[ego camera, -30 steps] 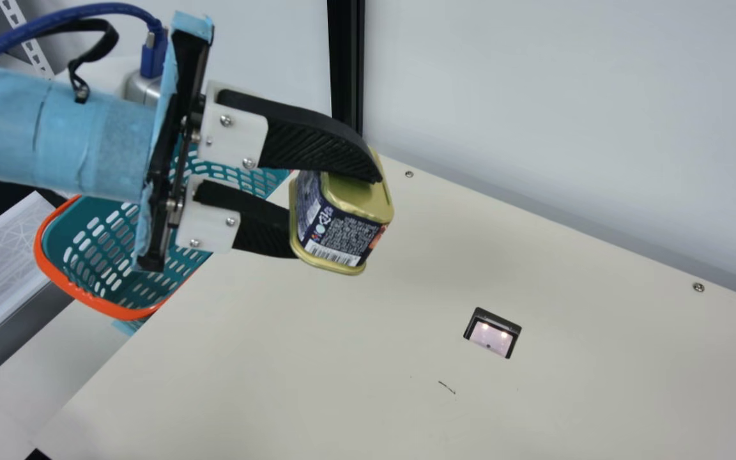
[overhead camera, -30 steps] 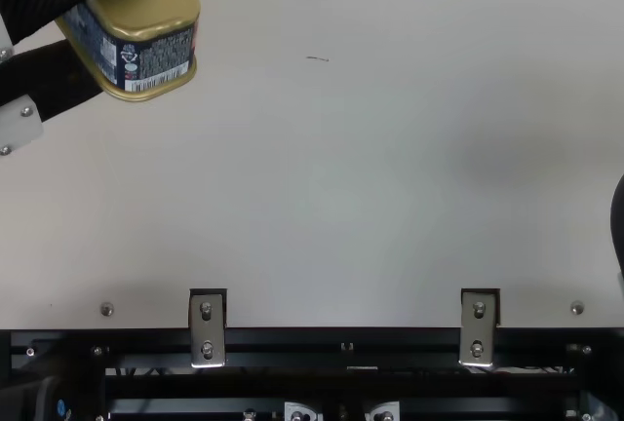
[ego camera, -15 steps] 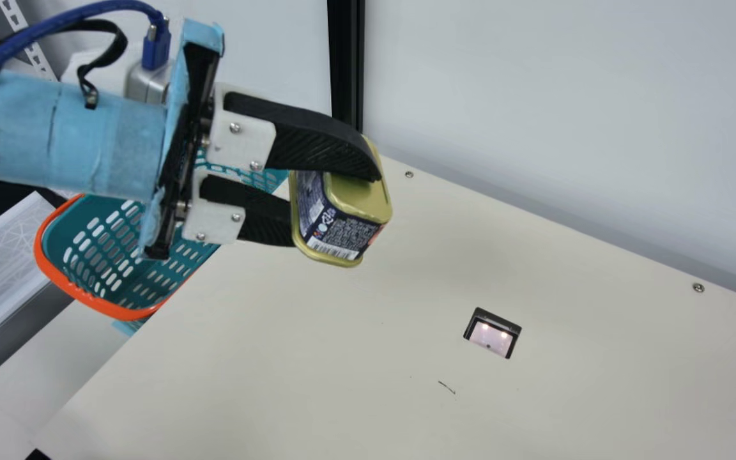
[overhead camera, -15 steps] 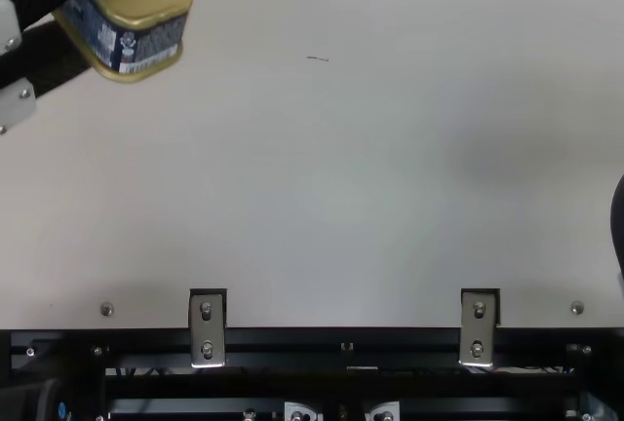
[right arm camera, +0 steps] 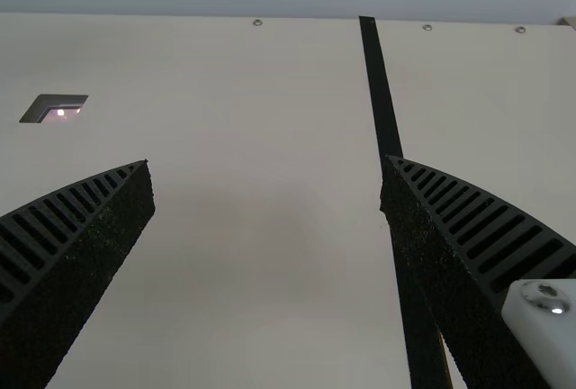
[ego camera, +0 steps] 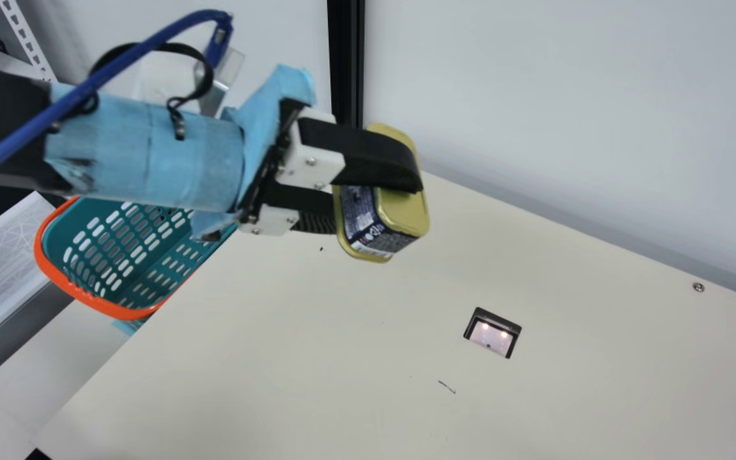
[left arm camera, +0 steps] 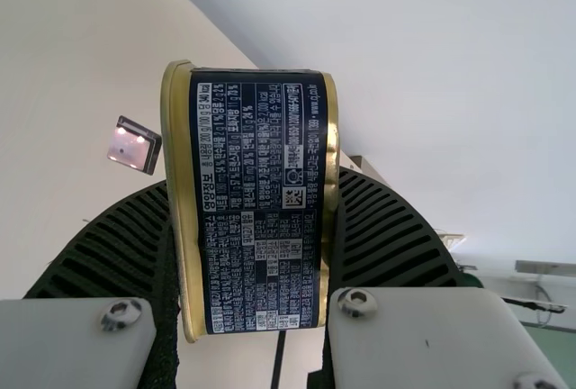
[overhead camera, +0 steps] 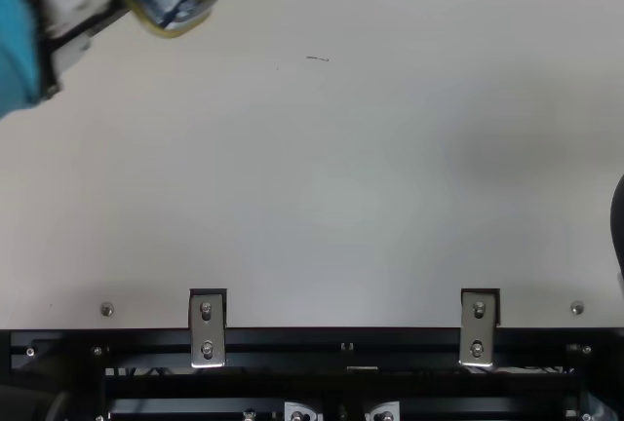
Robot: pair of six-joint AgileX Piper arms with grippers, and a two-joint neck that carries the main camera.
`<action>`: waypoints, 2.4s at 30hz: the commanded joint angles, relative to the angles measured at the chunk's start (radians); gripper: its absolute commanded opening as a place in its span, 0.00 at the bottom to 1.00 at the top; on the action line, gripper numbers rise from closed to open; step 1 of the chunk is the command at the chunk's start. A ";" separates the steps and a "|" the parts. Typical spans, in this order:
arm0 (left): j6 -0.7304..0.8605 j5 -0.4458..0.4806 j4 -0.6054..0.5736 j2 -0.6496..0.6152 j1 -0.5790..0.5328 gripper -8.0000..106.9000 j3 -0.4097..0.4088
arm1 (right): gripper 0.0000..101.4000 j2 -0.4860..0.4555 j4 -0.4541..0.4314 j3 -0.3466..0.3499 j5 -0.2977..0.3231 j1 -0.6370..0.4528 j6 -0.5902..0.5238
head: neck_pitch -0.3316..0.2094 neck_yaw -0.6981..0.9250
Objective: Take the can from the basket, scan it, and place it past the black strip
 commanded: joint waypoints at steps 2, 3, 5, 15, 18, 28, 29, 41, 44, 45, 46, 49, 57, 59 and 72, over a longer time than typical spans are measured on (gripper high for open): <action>-0.019 -0.096 0.074 0.022 -0.097 0.16 0.004 | 1.00 0.000 0.000 0.000 0.000 0.000 0.000 | -0.023 0.017; -0.027 -0.118 0.094 0.030 -0.119 0.16 0.006 | 1.00 0.000 0.000 0.000 0.000 0.000 0.000 | -0.023 0.017; -0.044 -0.157 0.130 0.048 -0.158 0.16 0.008 | 1.00 0.000 0.000 0.000 0.000 0.000 0.000 | -0.023 0.017; -0.152 -0.366 0.331 0.162 -0.317 0.16 0.014 | 1.00 0.000 0.000 0.000 0.000 0.000 0.000 | -0.023 0.017; -0.188 -0.434 0.395 0.203 -0.347 0.16 0.021 | 1.00 0.000 0.000 0.000 0.000 0.000 0.000 | -0.023 0.017; -0.318 -0.626 0.589 0.324 -0.382 0.16 0.058 | 1.00 0.000 0.000 0.000 0.000 0.000 0.000 | -0.015 -0.004; -0.328 -0.639 0.600 0.333 -0.382 0.16 0.060 | 1.00 0.000 0.000 0.000 0.000 0.000 0.000 | -0.011 -0.017; -0.308 -0.742 0.634 0.414 -0.379 0.16 0.069 | 1.00 0.000 0.000 0.000 0.000 0.000 0.000 | 0.053 -0.264; -0.256 -0.770 0.608 0.434 -0.381 0.16 0.073 | 1.00 0.000 0.000 0.000 0.000 0.000 0.000 | 0.076 -0.309; -0.233 -0.780 0.595 0.441 -0.382 0.16 0.075 | 1.00 0.000 0.000 0.000 0.000 0.000 0.000 | 0.086 -0.321; -0.207 -0.791 0.580 0.448 -0.383 0.16 0.077 | 1.00 0.000 0.000 0.000 0.000 0.000 0.000 | 0.097 -0.331; -0.113 -0.829 0.521 0.471 -0.392 0.16 0.086 | 1.00 0.000 0.000 0.000 0.000 0.000 0.000 | 0.129 -0.356; 0.234 -0.957 0.267 0.545 -0.461 0.16 0.111 | 1.00 0.000 0.000 0.000 0.000 0.000 0.000 | 0.175 -0.393; 0.342 -1.002 0.180 0.567 -0.492 0.16 0.114 | 1.00 0.000 0.000 0.000 0.000 0.000 0.000 | 0.176 -0.393; 0.897 -1.270 -0.236 0.683 -0.699 0.16 0.025 | 1.00 0.000 0.000 0.000 0.000 0.000 0.000 | 0.168 -0.363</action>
